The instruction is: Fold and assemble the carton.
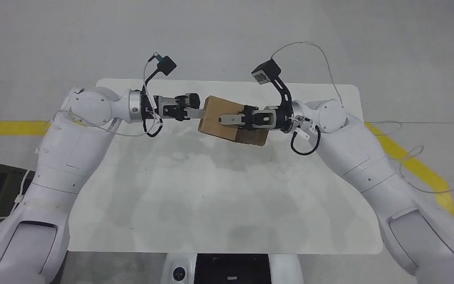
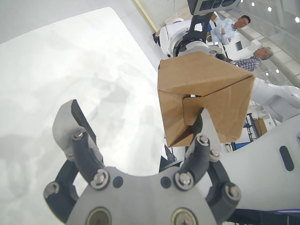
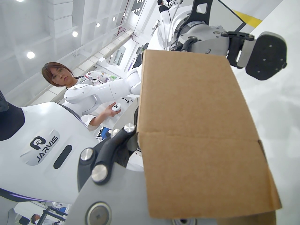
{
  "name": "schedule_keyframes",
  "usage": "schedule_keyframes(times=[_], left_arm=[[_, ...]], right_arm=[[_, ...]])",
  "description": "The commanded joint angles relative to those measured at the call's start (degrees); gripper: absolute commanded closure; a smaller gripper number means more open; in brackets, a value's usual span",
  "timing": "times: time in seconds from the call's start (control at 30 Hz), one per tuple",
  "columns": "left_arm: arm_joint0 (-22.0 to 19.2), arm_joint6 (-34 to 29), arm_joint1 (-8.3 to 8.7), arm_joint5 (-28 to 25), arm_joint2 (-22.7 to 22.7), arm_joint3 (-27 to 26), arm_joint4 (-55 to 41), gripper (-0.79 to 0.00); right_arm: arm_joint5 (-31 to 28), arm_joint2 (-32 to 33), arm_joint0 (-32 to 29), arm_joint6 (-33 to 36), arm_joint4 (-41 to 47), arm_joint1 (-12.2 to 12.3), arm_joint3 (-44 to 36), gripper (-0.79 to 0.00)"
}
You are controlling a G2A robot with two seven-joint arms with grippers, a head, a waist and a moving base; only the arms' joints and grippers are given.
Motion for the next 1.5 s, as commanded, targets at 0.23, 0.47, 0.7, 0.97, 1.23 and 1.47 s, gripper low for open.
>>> schedule_keyframes(times=[0.23, 0.47, 0.7, 0.97, 1.23, 1.47], left_arm=[[0.2, -1.0, -0.13, -0.2, 0.2, -0.4, -1.2, -0.785], [0.3, -1.5, -0.26, -0.2, 0.5, -0.7, -1.7, -0.785], [0.4, -2.1, -0.38, -0.2, 0.9, -0.6, -2.1, -0.785], [0.5, -2.2, -0.49, 0.3, 0.8, -0.1, -3.0, -0.785], [0.4, -2.6, -0.51, 0.1, 0.4, 1.4, -3.6, -0.785], [0.7, -4.1, -0.61, -0.9, 0.4, 2.0, -6.0, -0.785]], right_arm=[[0.2, 0.2, -0.1, 0.2, -0.4, -0.2, 0.1, 0.000], [0.3, 0.0, -0.2, 0.3, -0.4, -0.4, 0.1, 0.000], [0.3, 0.0, -0.4, 0.3, -0.2, -0.6, 0.3, 0.000], [0.6, 0.4, -0.9, 0.6, 0.0, -0.7, 0.5, 0.000], [1.5, 0.9, -1.8, 1.5, 1.1, -0.8, 0.0, 0.000], [2.0, 2.0, -2.5, 2.0, 1.9, -0.8, -0.6, 0.000]])
